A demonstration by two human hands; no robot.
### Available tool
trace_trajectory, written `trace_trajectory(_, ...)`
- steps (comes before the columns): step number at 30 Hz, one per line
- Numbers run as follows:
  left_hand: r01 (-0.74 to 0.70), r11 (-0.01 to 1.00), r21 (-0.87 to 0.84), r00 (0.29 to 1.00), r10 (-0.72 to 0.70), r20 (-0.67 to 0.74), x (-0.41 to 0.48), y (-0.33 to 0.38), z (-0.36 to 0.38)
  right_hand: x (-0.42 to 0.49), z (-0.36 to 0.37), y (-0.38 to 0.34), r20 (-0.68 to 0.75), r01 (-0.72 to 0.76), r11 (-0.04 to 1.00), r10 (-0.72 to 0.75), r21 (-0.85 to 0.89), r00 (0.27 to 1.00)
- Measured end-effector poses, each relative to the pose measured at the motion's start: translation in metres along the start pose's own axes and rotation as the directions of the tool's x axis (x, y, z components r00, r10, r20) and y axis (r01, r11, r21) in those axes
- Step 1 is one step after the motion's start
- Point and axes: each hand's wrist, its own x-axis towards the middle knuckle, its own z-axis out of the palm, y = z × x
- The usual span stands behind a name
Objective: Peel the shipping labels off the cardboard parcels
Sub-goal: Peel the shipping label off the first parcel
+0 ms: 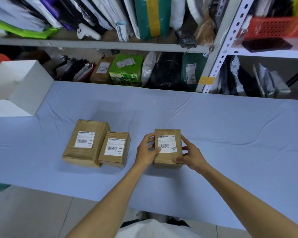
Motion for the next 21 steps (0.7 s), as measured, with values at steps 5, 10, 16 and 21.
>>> trace_trajectory(5, 0.012, 0.989, 0.145, 0.998, -0.001, -0.07, 0.011, 0.004, 0.002, -0.001, 0.0, -0.001, -0.001, -0.007, 1.0, 0.007, -0.007, 1.0)
trace_trajectory(10, 0.062, 0.964, 0.257, 0.985, -0.018, -0.169, 0.016, 0.01, 0.007, -0.003, 0.001, -0.003, 0.002, -0.003, 1.0, 0.003, -0.013, 1.0)
trace_trajectory(16, 0.105, 0.949, 0.297, 0.969, -0.031, -0.244, 0.016, 0.014, 0.015, -0.011, 0.002, -0.002, -0.012, 0.038, 0.999, -0.038, -0.006, 0.999)
trace_trajectory(21, 0.085, 0.951, 0.297, 0.97, -0.011, -0.241, 0.015, 0.013, 0.016, -0.016, 0.004, -0.001, -0.018, 0.062, 0.998, -0.062, 0.009, 0.998)
